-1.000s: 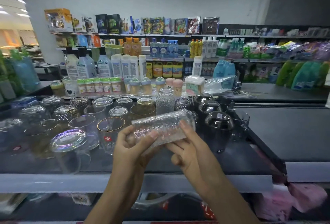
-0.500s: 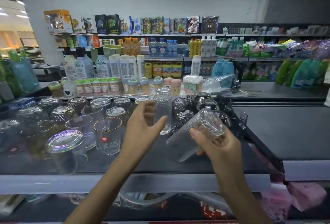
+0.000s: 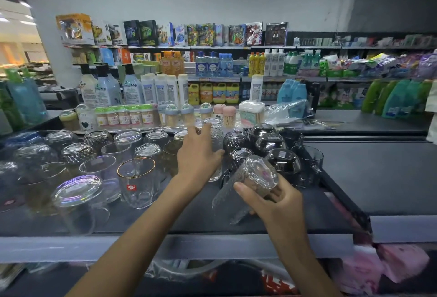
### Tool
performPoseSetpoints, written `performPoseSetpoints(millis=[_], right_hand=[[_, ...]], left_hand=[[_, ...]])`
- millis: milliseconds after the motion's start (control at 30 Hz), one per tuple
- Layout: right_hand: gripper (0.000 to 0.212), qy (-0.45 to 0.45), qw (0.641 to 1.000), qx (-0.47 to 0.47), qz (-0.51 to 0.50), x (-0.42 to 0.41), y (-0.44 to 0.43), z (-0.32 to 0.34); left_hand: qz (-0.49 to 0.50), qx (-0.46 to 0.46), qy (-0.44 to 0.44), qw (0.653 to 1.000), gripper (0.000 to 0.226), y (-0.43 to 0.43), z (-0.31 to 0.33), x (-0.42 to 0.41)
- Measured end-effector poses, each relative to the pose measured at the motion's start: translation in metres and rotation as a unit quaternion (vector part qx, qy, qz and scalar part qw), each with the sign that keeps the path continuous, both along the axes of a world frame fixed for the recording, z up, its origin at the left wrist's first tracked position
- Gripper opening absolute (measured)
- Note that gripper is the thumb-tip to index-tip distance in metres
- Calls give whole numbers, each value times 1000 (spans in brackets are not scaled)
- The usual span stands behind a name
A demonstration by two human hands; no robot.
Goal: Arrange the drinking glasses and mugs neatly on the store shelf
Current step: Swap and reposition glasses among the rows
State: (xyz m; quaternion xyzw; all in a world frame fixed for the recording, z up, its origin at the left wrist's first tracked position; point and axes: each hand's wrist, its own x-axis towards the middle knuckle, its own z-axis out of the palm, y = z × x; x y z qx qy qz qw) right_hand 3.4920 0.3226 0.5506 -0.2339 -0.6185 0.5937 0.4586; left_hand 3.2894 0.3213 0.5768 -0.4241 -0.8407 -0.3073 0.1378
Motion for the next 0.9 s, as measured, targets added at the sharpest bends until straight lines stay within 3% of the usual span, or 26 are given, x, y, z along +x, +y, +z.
performPoseSetpoints(millis=[167,433,633,900], right_hand=[[35,15,1000,-3,2,-3,1,2],[29,21,1000,-4,-5,-9,2,-1],[34,20,999,4,-24,-9,0,-3],[46,39,998,3,-51,-4,1,-4]], left_hand=[[18,-10,36,999,86,-11,8,7],[-12,30,-22,999,96,-44,14,11],[-27,102,-100,989,79,-85,2,17],[-20,252,-210,944,69,-116,-12,22]])
